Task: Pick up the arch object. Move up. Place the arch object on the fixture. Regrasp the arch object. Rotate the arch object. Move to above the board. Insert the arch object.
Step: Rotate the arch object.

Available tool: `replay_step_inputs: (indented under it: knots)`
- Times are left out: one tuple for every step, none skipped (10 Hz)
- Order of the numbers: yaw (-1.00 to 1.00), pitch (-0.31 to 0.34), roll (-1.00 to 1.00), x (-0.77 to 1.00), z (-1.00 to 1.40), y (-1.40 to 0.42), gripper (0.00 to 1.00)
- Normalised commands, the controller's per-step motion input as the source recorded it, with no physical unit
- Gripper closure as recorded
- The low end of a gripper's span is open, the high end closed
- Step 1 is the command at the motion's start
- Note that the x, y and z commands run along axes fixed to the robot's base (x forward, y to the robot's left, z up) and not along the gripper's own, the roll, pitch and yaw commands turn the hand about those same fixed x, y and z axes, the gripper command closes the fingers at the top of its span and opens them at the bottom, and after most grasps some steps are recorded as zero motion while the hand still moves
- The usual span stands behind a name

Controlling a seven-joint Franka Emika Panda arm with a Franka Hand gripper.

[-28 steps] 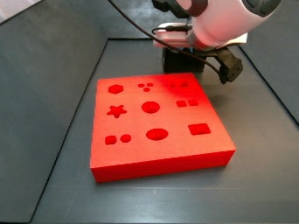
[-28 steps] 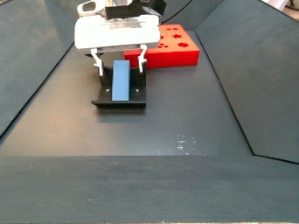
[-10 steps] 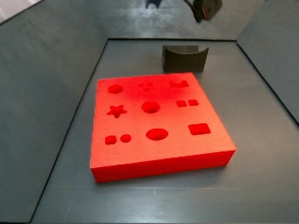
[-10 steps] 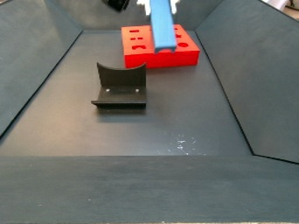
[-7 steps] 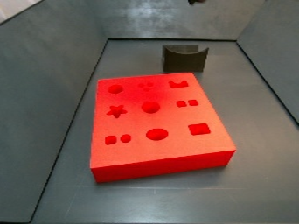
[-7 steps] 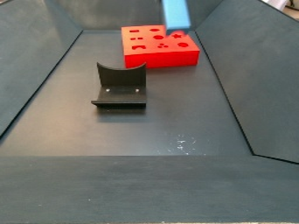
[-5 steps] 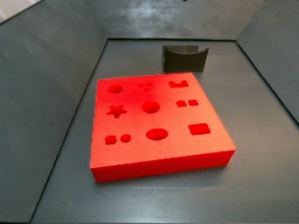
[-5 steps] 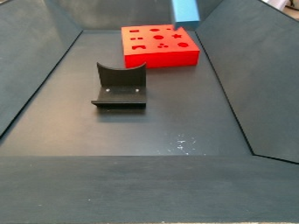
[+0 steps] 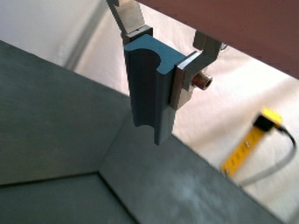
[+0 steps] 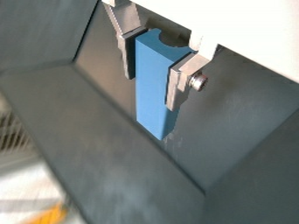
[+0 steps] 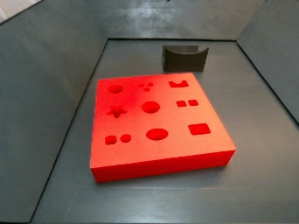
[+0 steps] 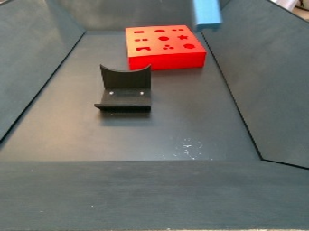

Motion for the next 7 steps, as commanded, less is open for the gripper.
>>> replay_step_inputs:
  knots:
    - [-1.00,-0.069,-0.97,-0.06,0.05,0.06,1.00]
    - [-1.00,-0.027,-0.96,-0.11,0.07,0.05,1.00]
    - [-1.00,0.021,-0.94,-0.10,0.06,0.04,1.00]
    - [-1.00,0.092,-0.93,-0.04,0.03,0.03,1.00]
    - [-1.00,0.143,-0.93,-0.02,0.02,0.03,1.00]
    - [-1.00,0.195,-0.93,-0.03,0.03,0.03,1.00]
    - [-1.00,0.243,-0.93,-0.04,0.04,0.01,1.00]
